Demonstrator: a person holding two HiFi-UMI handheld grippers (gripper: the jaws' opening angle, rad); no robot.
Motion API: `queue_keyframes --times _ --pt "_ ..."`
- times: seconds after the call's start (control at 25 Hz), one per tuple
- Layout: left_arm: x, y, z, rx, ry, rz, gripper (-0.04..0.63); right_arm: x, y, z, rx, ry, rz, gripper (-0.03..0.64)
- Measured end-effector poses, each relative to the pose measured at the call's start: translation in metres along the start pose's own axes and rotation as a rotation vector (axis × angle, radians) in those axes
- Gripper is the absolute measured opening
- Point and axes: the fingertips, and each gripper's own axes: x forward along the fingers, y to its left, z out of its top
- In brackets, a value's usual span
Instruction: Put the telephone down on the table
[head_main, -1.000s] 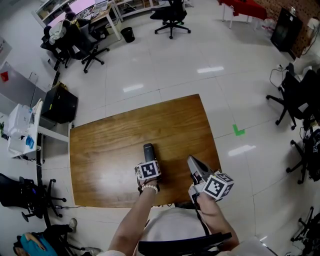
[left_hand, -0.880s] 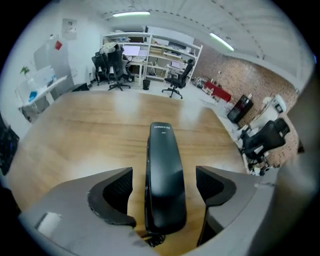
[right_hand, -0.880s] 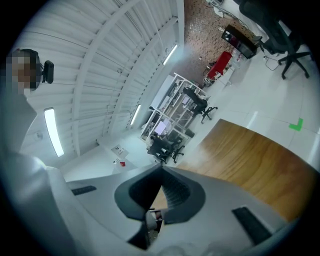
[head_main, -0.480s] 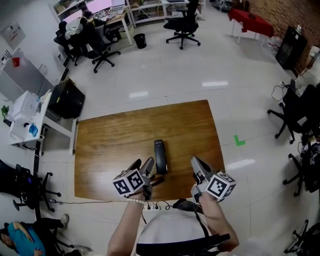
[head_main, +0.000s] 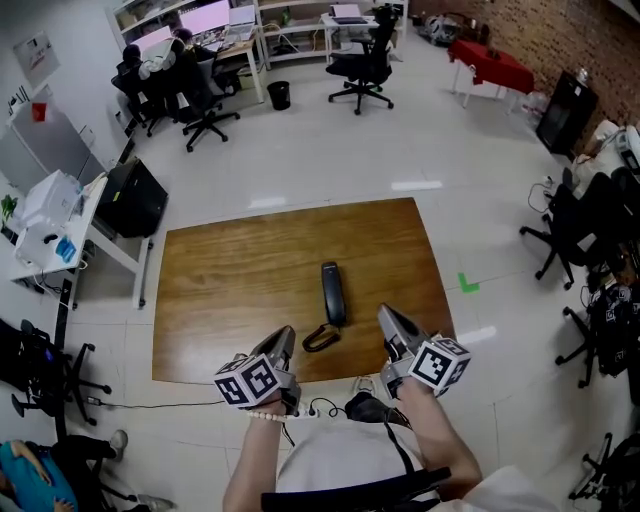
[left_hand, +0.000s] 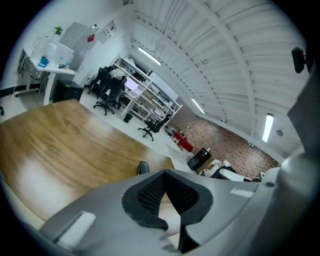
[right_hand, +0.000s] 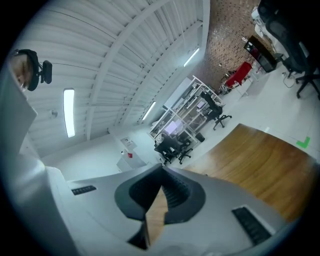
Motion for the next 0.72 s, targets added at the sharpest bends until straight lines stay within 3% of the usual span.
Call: queue_keyframes --times 0.16,0.48,0.72 --pt "-0.040 -0.003 -0.004 0.064 -0.020 -0.022 0.008 -0.015 0.038 -0.026 -0.015 0.004 0.010 0.003" --pt "-0.128 0.009 -0.020 0.155 -0.047 -0.023 0.002 -0.067 0.098 -0.125 -0.042 0.084 -0.026 0.003" --pt "-0.158 -0.019 -0.063 0.168 -0.003 -0.087 0.000 -0.110 0.125 -0.144 -0.084 0.099 -0.057 0.003"
